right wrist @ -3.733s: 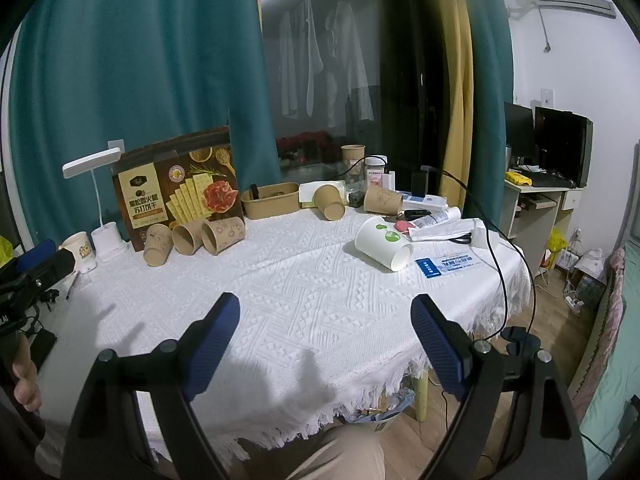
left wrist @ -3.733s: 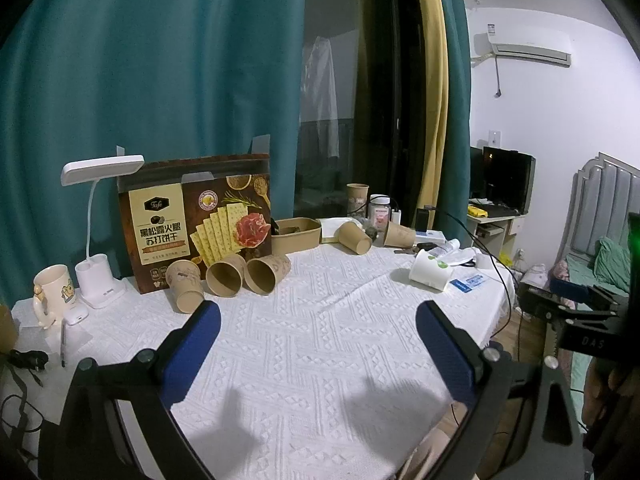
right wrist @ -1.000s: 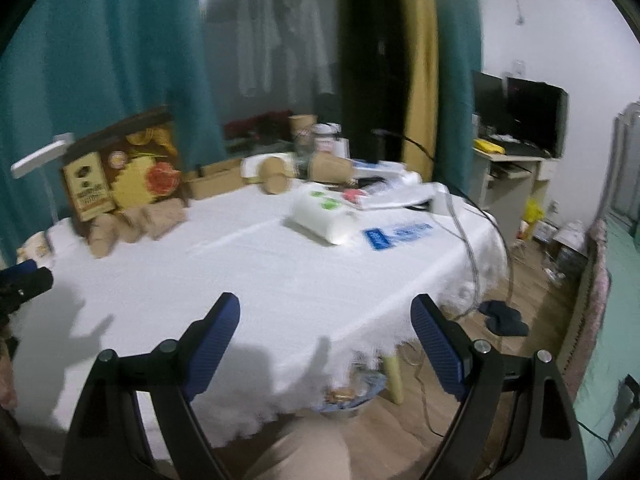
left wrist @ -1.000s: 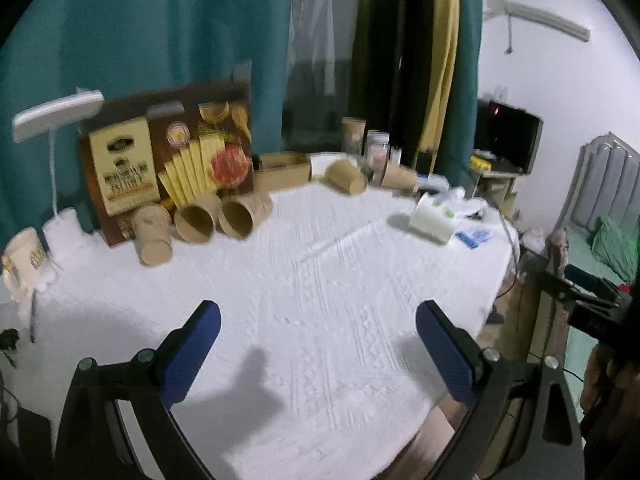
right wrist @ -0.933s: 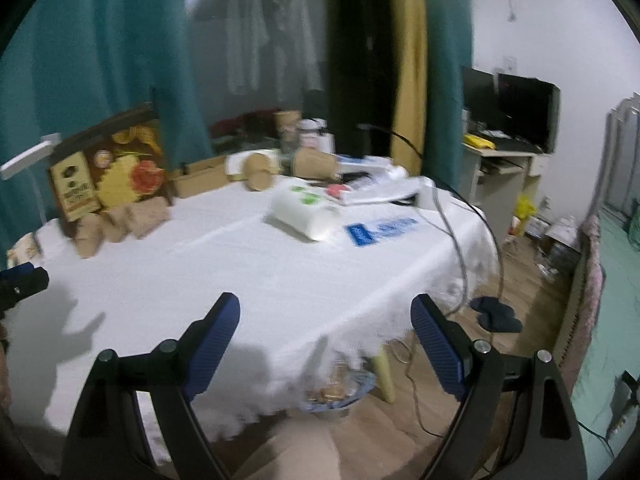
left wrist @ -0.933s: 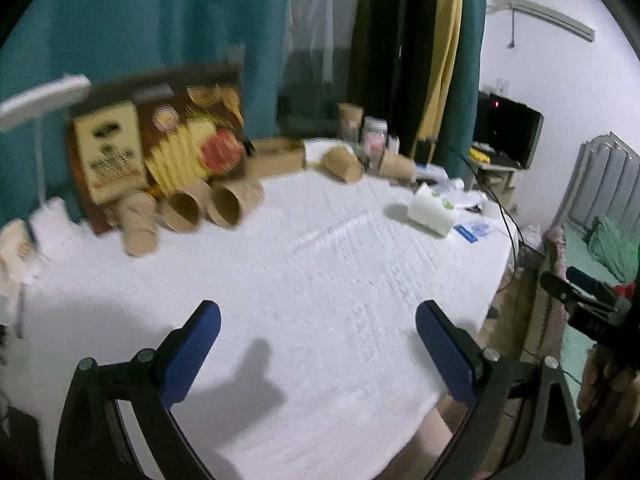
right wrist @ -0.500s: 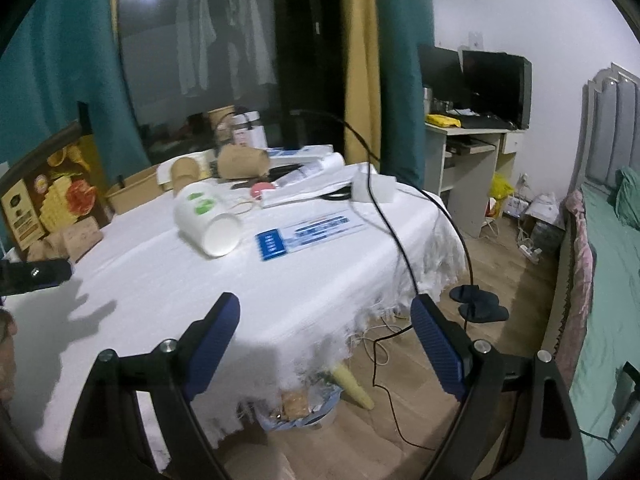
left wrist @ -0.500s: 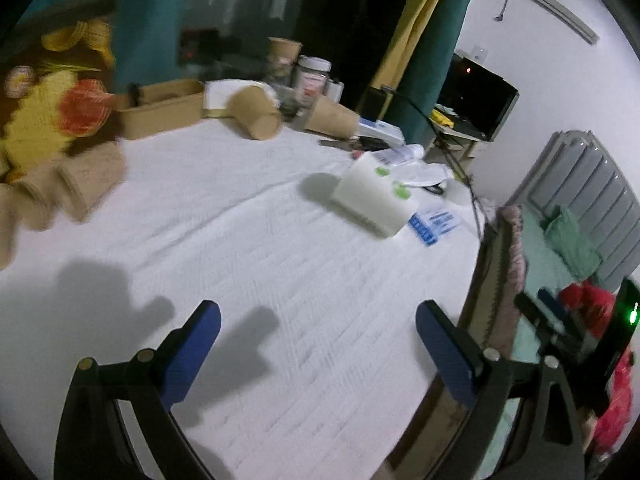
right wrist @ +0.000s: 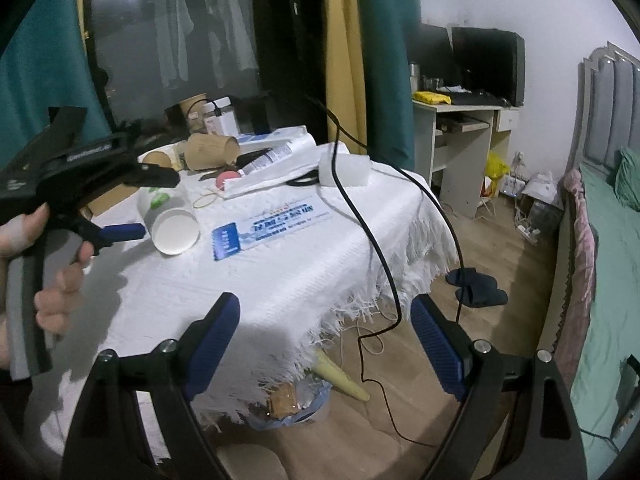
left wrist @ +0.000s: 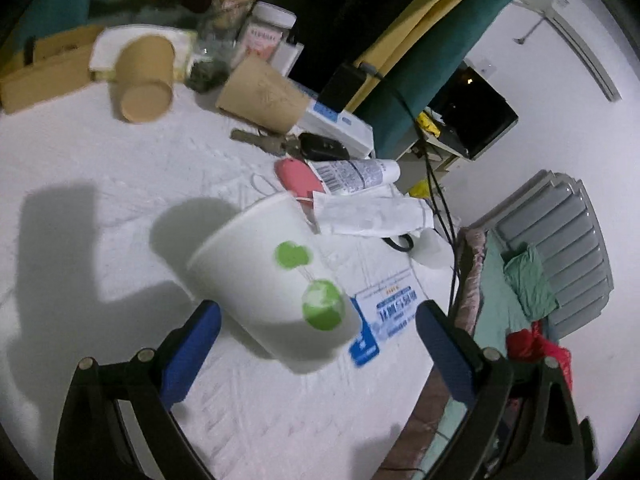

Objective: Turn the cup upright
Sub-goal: 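Reach the left tool to the lying white cup and grasp its body, then lift the white cup with the left tool toward the right tool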

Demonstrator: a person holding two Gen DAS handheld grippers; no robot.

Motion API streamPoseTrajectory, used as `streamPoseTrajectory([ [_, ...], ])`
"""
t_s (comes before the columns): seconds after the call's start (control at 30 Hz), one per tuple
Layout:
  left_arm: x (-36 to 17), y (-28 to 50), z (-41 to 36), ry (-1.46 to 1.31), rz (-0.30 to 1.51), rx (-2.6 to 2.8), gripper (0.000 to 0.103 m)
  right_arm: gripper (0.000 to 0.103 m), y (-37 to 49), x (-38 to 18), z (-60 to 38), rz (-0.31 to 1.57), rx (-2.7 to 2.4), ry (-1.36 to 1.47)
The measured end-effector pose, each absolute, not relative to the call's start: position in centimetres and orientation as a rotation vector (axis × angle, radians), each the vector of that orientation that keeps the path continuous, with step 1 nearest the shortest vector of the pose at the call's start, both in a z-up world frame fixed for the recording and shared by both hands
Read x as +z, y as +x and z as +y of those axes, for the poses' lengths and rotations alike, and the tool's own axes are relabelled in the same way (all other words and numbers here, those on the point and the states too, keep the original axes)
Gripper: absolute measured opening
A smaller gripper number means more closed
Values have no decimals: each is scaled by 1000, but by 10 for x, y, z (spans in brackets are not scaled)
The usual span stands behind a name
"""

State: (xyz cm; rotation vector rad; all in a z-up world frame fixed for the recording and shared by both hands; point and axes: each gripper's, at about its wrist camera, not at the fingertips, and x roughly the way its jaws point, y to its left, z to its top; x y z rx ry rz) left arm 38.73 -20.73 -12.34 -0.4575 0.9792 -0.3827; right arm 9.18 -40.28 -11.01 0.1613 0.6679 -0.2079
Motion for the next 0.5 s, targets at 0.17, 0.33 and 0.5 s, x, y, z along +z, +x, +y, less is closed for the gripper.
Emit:
streamPoseTrajectory([
  [0.17,-139,404,-206,-477,1037,-368,76,86,91,-116,-407,687,-223,178],
  [0.33,-144,405,-195,-499,1044,-374,64,86,89,-115,-402,695,-222,172],
  [0.5,-131,385,-176,-486,1018,-388,64,86,83,-104,-385,677,-208,160],
])
